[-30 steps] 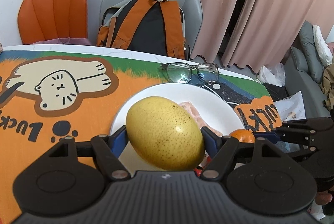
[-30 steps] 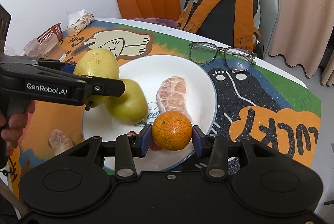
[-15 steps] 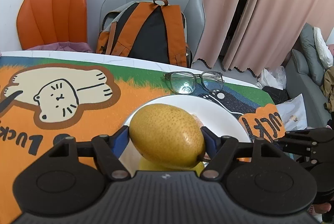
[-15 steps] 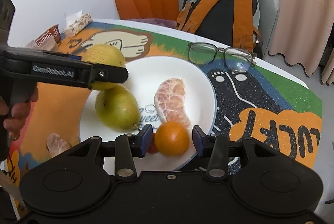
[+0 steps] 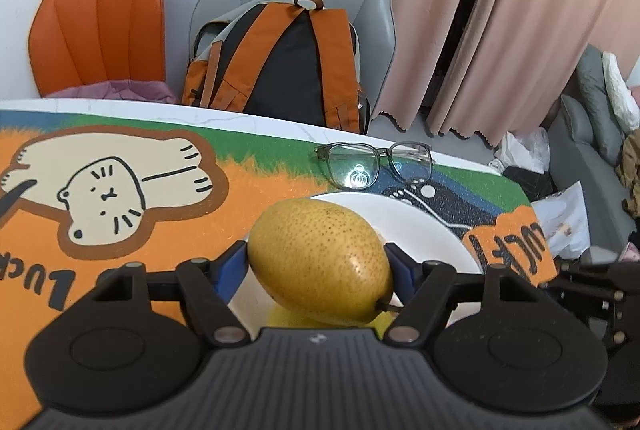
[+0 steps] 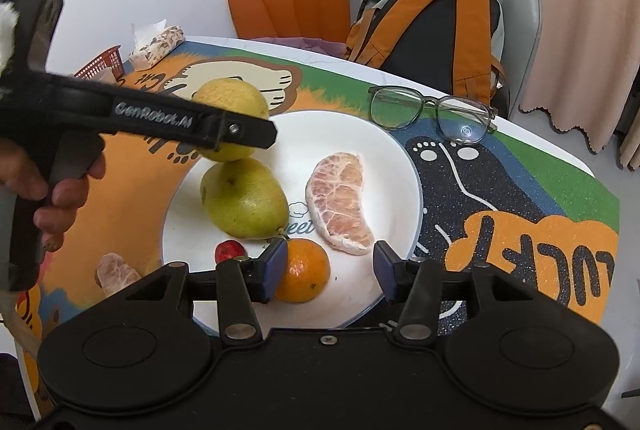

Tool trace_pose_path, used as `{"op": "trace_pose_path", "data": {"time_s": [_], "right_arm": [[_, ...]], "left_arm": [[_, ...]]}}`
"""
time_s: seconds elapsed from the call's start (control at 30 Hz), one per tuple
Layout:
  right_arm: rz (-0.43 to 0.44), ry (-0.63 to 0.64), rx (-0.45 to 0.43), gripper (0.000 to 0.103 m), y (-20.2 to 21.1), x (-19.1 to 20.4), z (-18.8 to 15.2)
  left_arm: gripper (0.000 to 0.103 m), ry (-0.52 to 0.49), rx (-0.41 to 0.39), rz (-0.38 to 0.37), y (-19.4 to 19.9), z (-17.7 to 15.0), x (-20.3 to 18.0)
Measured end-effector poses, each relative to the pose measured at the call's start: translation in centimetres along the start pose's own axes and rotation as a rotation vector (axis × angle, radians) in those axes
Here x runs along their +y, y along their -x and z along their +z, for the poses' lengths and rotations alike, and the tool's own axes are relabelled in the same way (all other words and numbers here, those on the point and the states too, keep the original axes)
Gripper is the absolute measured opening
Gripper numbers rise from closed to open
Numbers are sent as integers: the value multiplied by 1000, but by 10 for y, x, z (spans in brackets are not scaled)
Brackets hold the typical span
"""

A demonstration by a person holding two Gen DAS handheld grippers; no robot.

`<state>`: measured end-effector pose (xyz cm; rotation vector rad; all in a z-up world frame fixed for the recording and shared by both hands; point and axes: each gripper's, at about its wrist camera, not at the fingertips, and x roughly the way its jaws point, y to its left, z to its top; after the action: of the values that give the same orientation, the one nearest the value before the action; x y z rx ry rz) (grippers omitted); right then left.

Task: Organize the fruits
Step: 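Lower the pomelo onto the plate and open the left gripper while the right gripper releases the orange there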

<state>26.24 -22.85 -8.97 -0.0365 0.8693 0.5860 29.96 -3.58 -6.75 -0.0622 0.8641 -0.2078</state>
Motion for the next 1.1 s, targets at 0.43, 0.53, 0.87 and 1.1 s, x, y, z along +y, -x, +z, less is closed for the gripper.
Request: {"op": "trace_pose_path", "data": {"time_s": [0.43, 0.53, 0.87, 1.1], "right_arm": [[2, 7, 11, 49, 2, -4, -3], [5, 5, 15, 49, 2, -6, -3], [4, -1, 20, 52, 3, -8, -3], [7, 3, 14, 56, 6, -5, -3]], "left_arm": [[71, -60, 31, -15, -27, 8, -24], [71, -57, 39, -19, -29, 8, -25], [73, -49, 62, 17, -34, 13, -24], [74, -37, 46, 5, -22, 4, -19]]}}
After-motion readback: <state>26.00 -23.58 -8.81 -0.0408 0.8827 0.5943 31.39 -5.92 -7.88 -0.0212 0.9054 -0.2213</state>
